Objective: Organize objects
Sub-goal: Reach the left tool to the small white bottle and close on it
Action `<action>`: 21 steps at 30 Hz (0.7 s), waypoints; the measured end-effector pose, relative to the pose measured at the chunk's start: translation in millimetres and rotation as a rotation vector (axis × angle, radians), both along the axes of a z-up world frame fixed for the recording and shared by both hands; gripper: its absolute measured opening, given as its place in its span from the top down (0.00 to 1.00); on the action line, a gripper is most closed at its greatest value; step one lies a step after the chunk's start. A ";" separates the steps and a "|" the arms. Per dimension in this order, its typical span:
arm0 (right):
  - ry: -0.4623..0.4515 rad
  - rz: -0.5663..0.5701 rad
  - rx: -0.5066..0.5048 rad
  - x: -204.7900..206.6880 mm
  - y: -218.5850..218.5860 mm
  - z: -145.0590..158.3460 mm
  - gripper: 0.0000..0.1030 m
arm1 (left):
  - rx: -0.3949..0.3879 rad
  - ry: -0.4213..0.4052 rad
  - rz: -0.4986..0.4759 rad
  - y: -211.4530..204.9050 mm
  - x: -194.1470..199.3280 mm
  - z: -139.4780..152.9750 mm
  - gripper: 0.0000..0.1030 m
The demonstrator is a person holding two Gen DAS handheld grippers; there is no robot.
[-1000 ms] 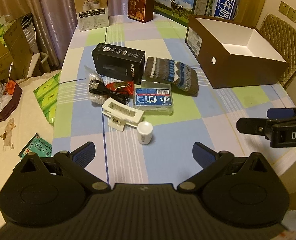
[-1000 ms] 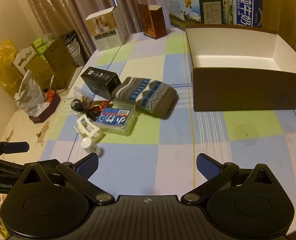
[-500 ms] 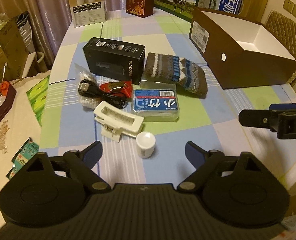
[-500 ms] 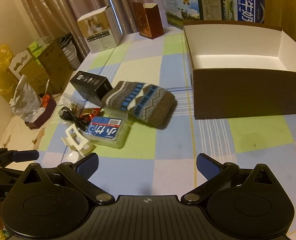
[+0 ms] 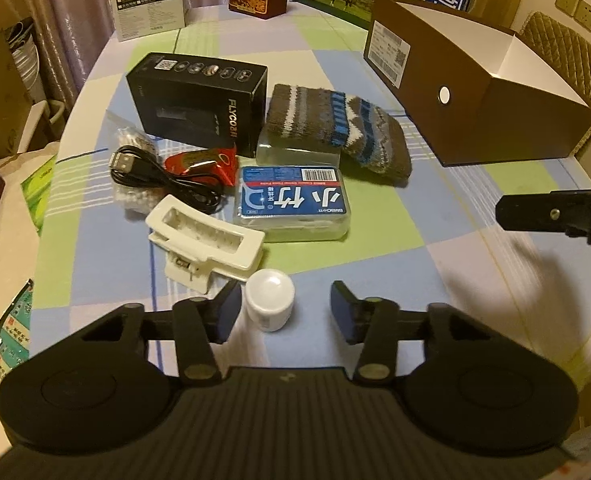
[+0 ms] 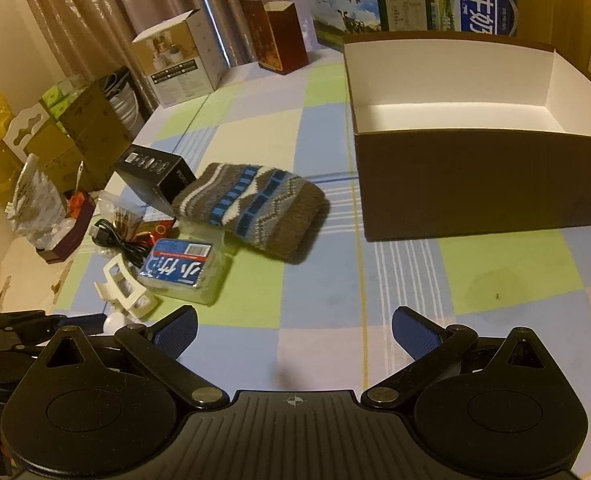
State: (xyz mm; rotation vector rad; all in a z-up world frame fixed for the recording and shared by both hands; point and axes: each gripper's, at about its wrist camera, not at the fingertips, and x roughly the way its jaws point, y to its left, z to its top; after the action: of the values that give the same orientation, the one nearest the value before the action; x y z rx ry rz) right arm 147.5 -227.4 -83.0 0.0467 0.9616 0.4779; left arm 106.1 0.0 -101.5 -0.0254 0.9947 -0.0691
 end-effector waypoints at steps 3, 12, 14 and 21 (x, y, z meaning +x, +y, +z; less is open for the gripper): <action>0.001 -0.003 -0.005 1.7 -2.1 -1.3 0.02 | 0.005 0.001 -0.009 -1.2 4.3 -5.3 0.70; -0.002 0.021 -0.002 4.6 0.1 -2.6 0.02 | -0.004 -0.020 -0.010 3.0 0.1 -0.4 0.78; -0.008 0.040 0.000 4.1 5.2 -3.2 0.02 | -0.010 -0.030 0.001 6.6 -4.2 6.8 0.78; -0.021 0.128 0.034 5.1 34.5 -4.8 0.15 | 0.002 -0.091 0.081 34.9 -14.0 36.8 0.78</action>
State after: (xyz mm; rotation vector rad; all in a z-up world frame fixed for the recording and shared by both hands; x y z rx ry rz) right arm 152.6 -192.9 -87.8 0.0108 0.9398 0.6117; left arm 92.1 34.9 -64.8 -0.0602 0.9021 0.0051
